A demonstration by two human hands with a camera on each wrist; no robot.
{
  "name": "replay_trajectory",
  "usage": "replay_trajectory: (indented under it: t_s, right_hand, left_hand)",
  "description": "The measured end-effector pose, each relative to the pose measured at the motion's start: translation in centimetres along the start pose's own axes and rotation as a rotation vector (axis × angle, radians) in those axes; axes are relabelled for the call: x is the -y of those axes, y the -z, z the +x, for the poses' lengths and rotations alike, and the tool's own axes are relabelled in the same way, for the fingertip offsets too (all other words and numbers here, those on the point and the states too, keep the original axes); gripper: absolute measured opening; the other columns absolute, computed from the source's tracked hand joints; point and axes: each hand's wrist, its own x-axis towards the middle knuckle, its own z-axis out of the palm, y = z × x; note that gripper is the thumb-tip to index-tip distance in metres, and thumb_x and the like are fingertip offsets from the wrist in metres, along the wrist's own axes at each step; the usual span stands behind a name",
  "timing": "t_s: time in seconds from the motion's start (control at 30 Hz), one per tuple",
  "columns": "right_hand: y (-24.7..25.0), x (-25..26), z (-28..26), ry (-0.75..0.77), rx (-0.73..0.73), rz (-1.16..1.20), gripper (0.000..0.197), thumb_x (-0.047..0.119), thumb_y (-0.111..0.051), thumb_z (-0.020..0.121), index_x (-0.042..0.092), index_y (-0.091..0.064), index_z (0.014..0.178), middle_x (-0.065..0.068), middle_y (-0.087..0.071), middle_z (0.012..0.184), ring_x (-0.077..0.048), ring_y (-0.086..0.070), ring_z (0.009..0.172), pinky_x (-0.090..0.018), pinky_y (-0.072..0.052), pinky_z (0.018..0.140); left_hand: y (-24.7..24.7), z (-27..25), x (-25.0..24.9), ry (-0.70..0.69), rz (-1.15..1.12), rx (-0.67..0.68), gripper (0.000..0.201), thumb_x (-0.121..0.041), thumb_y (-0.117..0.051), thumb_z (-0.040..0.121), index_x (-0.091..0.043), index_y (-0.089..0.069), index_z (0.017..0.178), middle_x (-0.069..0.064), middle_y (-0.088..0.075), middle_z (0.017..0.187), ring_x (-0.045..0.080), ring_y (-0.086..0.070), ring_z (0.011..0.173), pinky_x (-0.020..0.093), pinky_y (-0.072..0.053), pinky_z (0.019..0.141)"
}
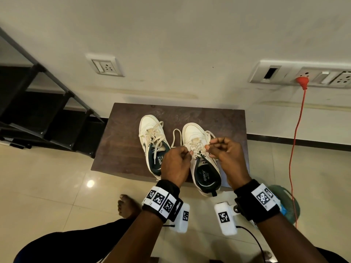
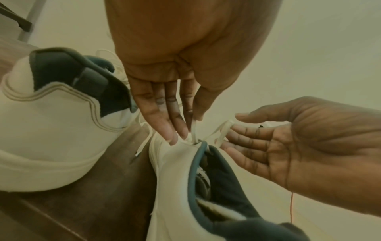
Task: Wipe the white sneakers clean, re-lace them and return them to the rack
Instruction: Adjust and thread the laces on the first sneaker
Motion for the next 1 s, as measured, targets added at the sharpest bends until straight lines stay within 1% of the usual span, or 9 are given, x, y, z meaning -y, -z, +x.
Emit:
replay_trajectory:
  t_s: [0.1,0.2,0.3,0.33,0.4,0.5,0.7,0.87,1.0]
  right_hand:
    - [-0.4,0.2,0.7,-0.1,0.088,0.055,0.021,0.009,-0.082,0.08,0.001,-0.071,0.096,-0.011,-0.077,0.09,-0.018,-0.073,0.081,-0.027,-0.055,0.068]
    - [-0.9,0.0,0.7,-0.122,0.129,0.081,0.018,0.0,-0.08,0.08,-0.005,-0.072,0.094,-0.016,-0.077,0.087,-0.022,-0.074,0.078,-0.029,-0.056,0.07]
    - [-0.8,0.3,0.5,-0.083,0.121,0.109,0.007,0.001,-0.072,0.088,-0.005,-0.075,0.09,-0.014,-0.077,0.083,-0.018,-0.074,0.073,-0.025,-0.056,0.067]
    - [-0.5,0.5,0.4,-0.069,0.108,0.115,0.013,0.005,-0.069,0.092,-0.006,-0.075,0.089,-0.013,-0.077,0.081,-0.016,-0.074,0.071,-0.022,-0.055,0.064]
    - [-0.1,0.6,0.5,-0.039,0.085,0.081,0.021,0.013,-0.064,0.097,-0.003,-0.075,0.09,-0.012,-0.077,0.08,-0.017,-0.075,0.072,-0.021,-0.056,0.064]
    - [0.3,0.5,0.6,0.003,0.039,-0.007,0.024,0.018,-0.059,0.101,0.003,-0.075,0.094,-0.009,-0.077,0.078,-0.019,-0.076,0.074,-0.021,-0.057,0.065]
    - [0.2,0.6,0.4,0.051,0.104,-0.032,0.028,0.02,-0.052,0.105,-0.001,-0.071,0.1,-0.018,-0.075,0.083,-0.025,-0.076,0.074,-0.023,-0.057,0.061]
    - [0.7,1.7,0.0,0.088,0.141,-0.03,0.025,0.014,-0.05,0.105,-0.001,-0.069,0.103,-0.016,-0.075,0.084,-0.023,-0.075,0.078,-0.026,-0.058,0.069]
    - [1.2,4.5,0.0,0.148,0.124,0.061,0.023,0.012,-0.05,0.104,-0.001,-0.068,0.11,-0.02,-0.071,0.082,-0.028,-0.07,0.074,-0.035,-0.059,0.075]
  left_hand:
    - [0.1,0.3,-0.5,0.012,-0.086,-0.016,0.03,-0.035,-0.066,0.093,-0.017,-0.062,0.07,-0.002,-0.065,0.065,0.023,-0.063,0.063,0.046,-0.056,0.066]
    - [0.1,0.3,-1.1,0.038,-0.164,-0.004,0.028,-0.043,-0.063,0.088,-0.018,-0.066,0.075,-0.003,-0.068,0.068,0.023,-0.066,0.068,0.049,-0.058,0.069]
    - [-0.3,0.5,-0.7,0.075,-0.255,0.017,0.035,-0.054,-0.056,0.085,-0.022,-0.068,0.083,-0.004,-0.073,0.079,0.021,-0.071,0.08,0.053,-0.06,0.075]
    - [-0.3,0.6,-0.5,0.087,-0.284,0.023,0.037,-0.055,-0.053,0.085,-0.022,-0.069,0.086,-0.004,-0.075,0.084,0.021,-0.073,0.085,0.054,-0.06,0.078]
    - [-0.3,0.6,-0.5,0.123,-0.348,0.033,0.032,-0.049,-0.053,0.091,-0.021,-0.069,0.09,-0.001,-0.076,0.09,0.022,-0.074,0.09,0.055,-0.059,0.082]
    - [-0.1,0.3,-1.2,0.164,-0.45,0.03,0.023,-0.024,-0.051,0.104,-0.014,-0.067,0.091,0.005,-0.077,0.091,0.023,-0.076,0.087,0.054,-0.061,0.081]
    - [0.3,0.0,-1.4,0.244,-0.503,0.056,0.025,-0.018,-0.046,0.106,-0.016,-0.066,0.09,0.011,-0.076,0.091,0.03,-0.075,0.088,0.057,-0.059,0.086]
    - [1.2,0.7,-2.2,0.042,-0.261,0.082,0.017,-0.035,-0.067,0.094,-0.02,-0.067,0.086,0.0,-0.074,0.075,0.015,-0.073,0.077,0.047,-0.059,0.083]
    - [2.6,1.4,-4.2,-0.081,-0.137,0.101,0.018,-0.041,-0.071,0.085,-0.024,-0.07,0.088,-0.001,-0.07,0.069,0.017,-0.071,0.069,0.046,-0.058,0.073]
